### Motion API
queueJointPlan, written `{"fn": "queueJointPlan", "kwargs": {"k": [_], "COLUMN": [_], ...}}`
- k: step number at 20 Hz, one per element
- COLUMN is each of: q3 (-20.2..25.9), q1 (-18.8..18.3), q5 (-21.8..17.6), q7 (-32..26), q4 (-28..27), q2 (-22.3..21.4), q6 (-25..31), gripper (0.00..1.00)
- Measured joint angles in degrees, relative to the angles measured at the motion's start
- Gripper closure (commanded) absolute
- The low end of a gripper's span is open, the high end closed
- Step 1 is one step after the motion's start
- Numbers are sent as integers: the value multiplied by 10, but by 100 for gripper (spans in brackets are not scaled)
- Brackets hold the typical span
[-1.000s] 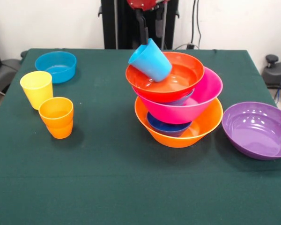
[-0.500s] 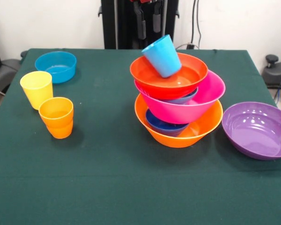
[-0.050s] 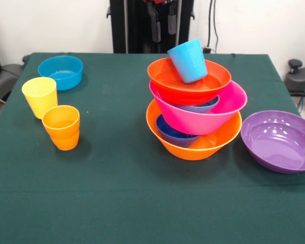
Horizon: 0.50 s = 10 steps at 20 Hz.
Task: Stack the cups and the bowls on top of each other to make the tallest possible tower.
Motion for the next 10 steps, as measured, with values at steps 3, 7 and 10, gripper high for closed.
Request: {"fn": "queueJointPlan", "kwargs": {"k": [3, 7, 10], "q3": [0, 0, 0], "q1": [0, 0, 0], "q5": [1, 6, 9], "q7": [0, 0, 0], "q4": [2, 3, 4], "q2": [0, 0, 0], "q6": [0, 0, 0], "gripper": [0, 0, 0]}}
